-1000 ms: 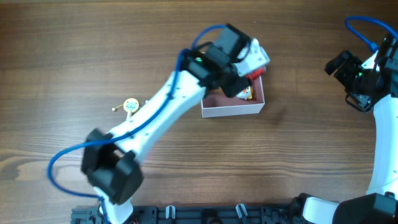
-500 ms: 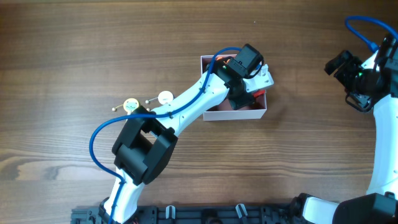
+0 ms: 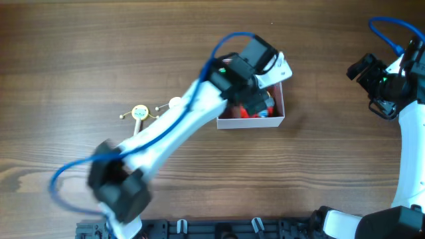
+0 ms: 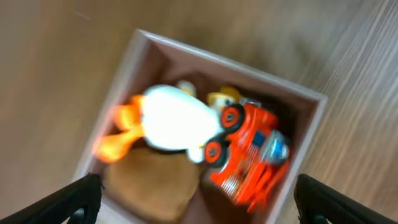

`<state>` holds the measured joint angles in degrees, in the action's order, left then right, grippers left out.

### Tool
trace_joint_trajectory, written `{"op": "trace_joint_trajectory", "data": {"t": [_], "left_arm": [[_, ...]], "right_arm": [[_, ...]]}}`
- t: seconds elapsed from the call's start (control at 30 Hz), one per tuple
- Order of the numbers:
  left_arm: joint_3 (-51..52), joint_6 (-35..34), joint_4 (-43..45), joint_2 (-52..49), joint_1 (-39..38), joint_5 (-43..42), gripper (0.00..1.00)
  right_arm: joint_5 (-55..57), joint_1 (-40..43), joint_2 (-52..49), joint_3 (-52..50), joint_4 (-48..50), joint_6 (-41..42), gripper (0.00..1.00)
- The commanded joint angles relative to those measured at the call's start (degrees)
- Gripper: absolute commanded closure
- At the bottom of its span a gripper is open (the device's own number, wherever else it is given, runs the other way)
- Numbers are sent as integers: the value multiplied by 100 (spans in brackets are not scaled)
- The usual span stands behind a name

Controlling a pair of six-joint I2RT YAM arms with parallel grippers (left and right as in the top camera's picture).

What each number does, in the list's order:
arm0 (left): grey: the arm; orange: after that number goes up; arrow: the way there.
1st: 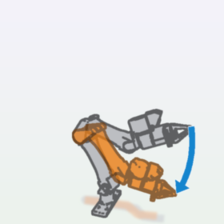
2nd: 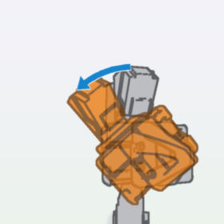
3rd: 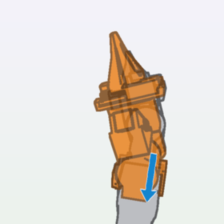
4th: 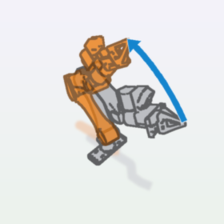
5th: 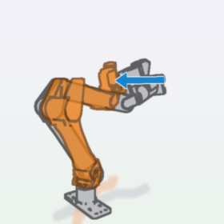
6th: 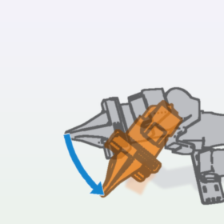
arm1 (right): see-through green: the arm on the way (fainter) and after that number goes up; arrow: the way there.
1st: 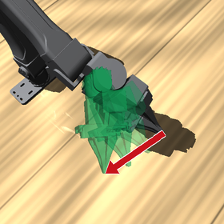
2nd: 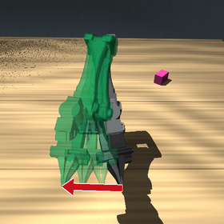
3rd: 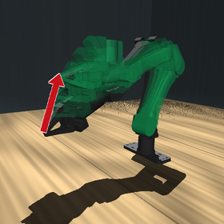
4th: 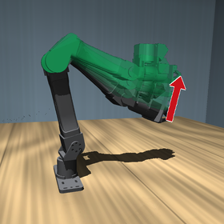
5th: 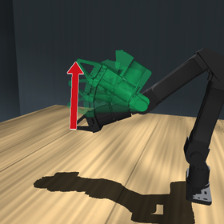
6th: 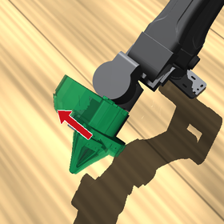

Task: Pack container
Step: 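Carry the red truck right and drop it into the box, then grasp the white rattle drum by its wooden handle with the left gripper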

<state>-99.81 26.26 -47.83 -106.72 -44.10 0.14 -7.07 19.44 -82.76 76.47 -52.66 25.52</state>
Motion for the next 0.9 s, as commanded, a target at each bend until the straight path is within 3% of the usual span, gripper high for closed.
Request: {"op": "trace_joint_trajectory", "data": {"t": [0.0,0.1,0.23,0.33,0.37,0.47,0.6,0.87], "left_arm": [[-39,-879,-501,986,267,103,5],[-39,-1064,-1515,1147,680,105,30],[267,-2485,-2448,942,1554,103,31],[1036,-3926,-2315,752,2334,52,29],[1381,-4129,-2050,662,2559,-144,28],[2105,-4177,-1222,363,2820,-798,29],[2538,-4242,-651,-199,2782,-844,34],[2638,-4365,-483,-907,2780,-846,51]], "right_arm": [[-50,-7,-50,-4,17,37,0],[-50,-7,-50,-4,17,39,0],[-50,-7,-50,-4,17,37,0],[-50,-7,-50,-4,17,37,0],[-50,-7,-50,-4,17,37,0],[-50,-7,-50,-4,17,37,0],[-50,-7,-50,-4,17,39,0],[-50,-7,-50,-4,17,39,0]]}}
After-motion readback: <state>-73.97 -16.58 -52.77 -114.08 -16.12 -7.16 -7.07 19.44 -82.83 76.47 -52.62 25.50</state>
